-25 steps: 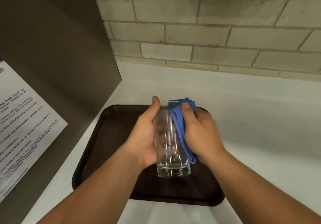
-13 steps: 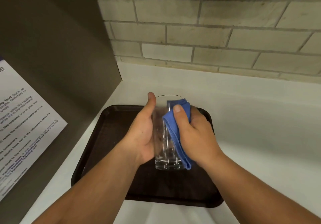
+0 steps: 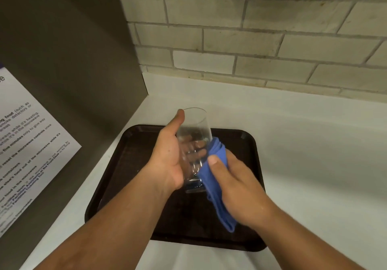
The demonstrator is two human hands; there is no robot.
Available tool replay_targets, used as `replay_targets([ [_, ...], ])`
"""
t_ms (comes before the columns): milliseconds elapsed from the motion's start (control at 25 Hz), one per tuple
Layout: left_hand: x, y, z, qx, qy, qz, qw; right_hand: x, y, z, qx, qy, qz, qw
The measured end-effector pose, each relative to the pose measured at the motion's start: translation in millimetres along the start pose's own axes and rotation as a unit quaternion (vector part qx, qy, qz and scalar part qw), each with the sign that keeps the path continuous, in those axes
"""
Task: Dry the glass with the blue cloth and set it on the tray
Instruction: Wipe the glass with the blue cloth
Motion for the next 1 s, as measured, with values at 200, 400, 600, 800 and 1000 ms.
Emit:
replay_targets([
  [200,-5,14,9,0.049,0.016,0.071,0.996,28,-17,23,-0.005,-0.049,-0.148,0.988],
  [400,-11,18,2,0.052,0.035,0.110,0.992,38,-20,19,0.034,-0.040,-0.174,0.983],
  [600,-12,21,0,0.037,0.055,0.099,0.993,43,-28,10,0.117,0.052,-0.194,0.973],
  [800,6,-1,3,0.003,0.026,0.016,1.000,3,5,1,0.045,0.024,-0.027,0.998],
  [1000,-4,12,9,0.036,0.040,0.068,0.996,28,-14,30,-0.018,-0.065,-0.147,0.987],
])
Point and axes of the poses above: each hand's wrist, its own x-axis towards the middle knuckle, its own y-axis out of the palm, z = x × y, the point moved 7 cm from there along x, towards the middle knuckle, and after that the axes turned 9 degrees about x, right-handed, at the moved point
